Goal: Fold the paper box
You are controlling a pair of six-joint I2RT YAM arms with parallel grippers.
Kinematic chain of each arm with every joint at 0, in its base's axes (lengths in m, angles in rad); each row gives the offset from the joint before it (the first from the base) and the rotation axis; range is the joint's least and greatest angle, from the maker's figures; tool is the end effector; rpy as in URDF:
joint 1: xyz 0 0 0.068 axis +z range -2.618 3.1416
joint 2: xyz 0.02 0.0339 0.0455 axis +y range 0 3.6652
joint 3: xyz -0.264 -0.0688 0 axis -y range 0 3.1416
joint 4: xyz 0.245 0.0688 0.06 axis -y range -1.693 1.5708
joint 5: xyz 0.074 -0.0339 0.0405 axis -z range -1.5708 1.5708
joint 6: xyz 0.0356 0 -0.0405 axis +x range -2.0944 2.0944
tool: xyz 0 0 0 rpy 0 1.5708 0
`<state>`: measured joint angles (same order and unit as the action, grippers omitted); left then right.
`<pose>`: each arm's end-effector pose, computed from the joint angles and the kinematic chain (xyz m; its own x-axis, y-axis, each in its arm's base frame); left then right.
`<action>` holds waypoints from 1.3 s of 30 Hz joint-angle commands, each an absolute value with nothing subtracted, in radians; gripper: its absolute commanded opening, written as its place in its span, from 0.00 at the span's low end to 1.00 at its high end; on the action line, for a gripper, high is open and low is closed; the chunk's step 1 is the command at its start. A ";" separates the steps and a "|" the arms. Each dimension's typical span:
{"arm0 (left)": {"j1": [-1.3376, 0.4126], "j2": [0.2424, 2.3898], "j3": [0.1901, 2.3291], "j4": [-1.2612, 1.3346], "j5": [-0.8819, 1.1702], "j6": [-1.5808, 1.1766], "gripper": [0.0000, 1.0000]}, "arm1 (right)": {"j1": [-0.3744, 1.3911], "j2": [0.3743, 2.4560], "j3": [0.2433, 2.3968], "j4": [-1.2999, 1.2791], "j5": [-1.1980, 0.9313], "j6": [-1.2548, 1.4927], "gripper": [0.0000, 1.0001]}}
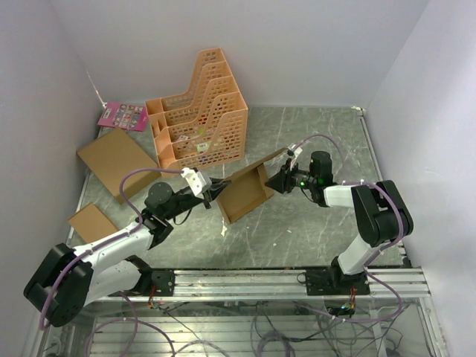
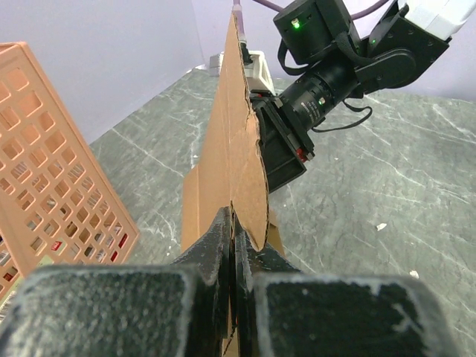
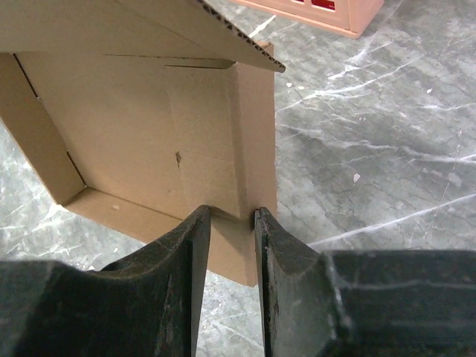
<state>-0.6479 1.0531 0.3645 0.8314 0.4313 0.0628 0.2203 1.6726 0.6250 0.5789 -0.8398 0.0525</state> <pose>0.1680 -0.1458 0.2487 0.1684 -0.0559 -0.9841 0.8693 0.4791 0.1215 0.2952 0.0933 0.1497 -0.4819 -0.0720 -0.8733 -0.7698 0.5108 0.3827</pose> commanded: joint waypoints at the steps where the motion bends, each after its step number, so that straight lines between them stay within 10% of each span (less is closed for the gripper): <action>1: -0.656 1.062 0.356 0.904 0.486 0.028 0.07 | 0.237 1.701 0.648 0.604 -0.873 0.031 0.30; 22: -0.657 1.049 0.319 0.956 0.405 -0.046 0.07 | 0.253 1.672 0.649 0.560 -0.820 -0.009 0.00; 32: -0.656 1.007 0.238 1.047 0.185 -0.340 0.08 | 0.259 1.694 0.878 0.052 -0.724 -0.146 0.00; 39: -0.662 0.995 0.195 1.027 0.076 -0.504 0.27 | 0.292 1.735 0.989 -0.185 -0.636 -0.223 0.00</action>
<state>-0.6491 1.0107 0.2089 1.0042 0.1535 -0.3744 0.2745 1.7119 0.9405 -0.0021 -0.7143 -0.1627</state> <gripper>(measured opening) 0.209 0.072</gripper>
